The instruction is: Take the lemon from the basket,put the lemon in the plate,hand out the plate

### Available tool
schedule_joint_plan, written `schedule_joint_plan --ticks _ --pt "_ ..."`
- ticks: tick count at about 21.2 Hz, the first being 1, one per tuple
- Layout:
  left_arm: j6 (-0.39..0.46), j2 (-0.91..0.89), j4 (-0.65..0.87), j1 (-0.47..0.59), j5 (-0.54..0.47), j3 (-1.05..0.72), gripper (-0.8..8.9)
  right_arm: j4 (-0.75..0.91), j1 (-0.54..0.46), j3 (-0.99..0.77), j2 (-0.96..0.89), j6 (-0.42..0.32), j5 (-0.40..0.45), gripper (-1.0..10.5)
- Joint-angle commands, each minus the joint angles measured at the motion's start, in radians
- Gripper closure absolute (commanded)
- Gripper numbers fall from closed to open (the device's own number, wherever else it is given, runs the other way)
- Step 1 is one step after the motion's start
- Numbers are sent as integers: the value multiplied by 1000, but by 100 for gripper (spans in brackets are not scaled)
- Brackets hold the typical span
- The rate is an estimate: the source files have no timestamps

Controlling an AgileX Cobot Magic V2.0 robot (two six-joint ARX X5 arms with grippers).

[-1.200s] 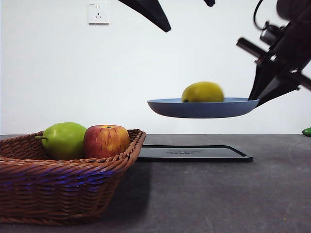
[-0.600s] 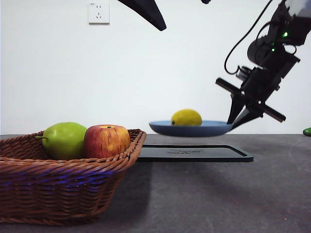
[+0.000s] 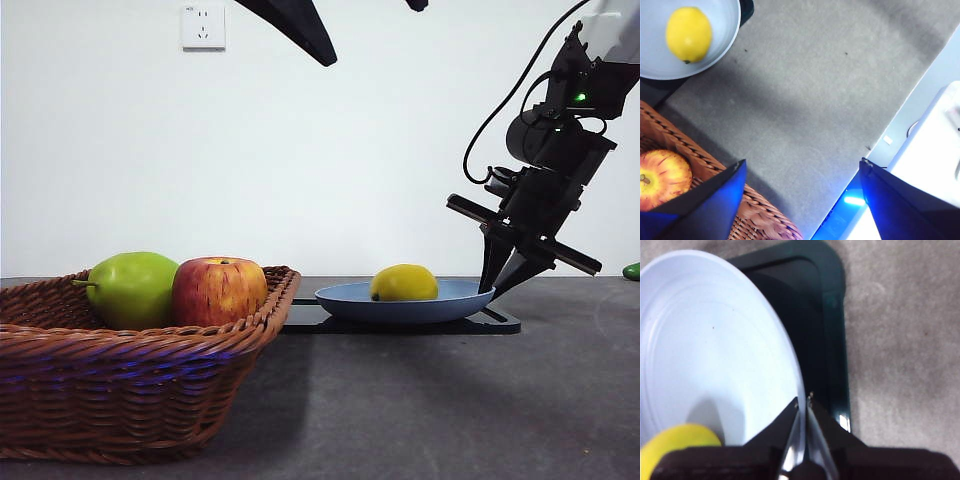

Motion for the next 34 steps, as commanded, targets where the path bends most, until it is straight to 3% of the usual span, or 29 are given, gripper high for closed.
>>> schedule_joint_plan --ticks 1,6,9,12,15,20,23,27,29,32,34 --pt "-9 7 -2 -13 -2 21 426 -6 2 28 34 -14 3 895" --pt "-11 7 -5 -13 -2 21 426 -14 -6 29 22 -46 26 724" --pt "18 7 -5 -10 -2 21 428 -53 -21 31 -49 -63 26 726" --pt "74 7 2 13 -2 21 511 -110 -32 31 -172 -105 45 729" --pt "135 7 2 70 -4 21 579 -199 -29 31 -315 -174 131 789" --pt "249 6 -6 226 -2 21 812 -335 -11 30 -533 -220 131 938" --pt "262 -9 -2 315 0 20 808 -370 25 19 -662 -257 154 944" --pt "270 -114 39 405 3 14 808 -325 118 -50 -852 -260 291 945" --pt "270 -197 118 435 4 -27 808 -250 164 -116 -948 -260 292 945" --pt "270 -361 277 464 2 -187 808 -101 241 -264 -1092 -247 294 945" --pt "269 -489 372 470 -2 -333 808 17 303 -393 -1200 -242 366 945"
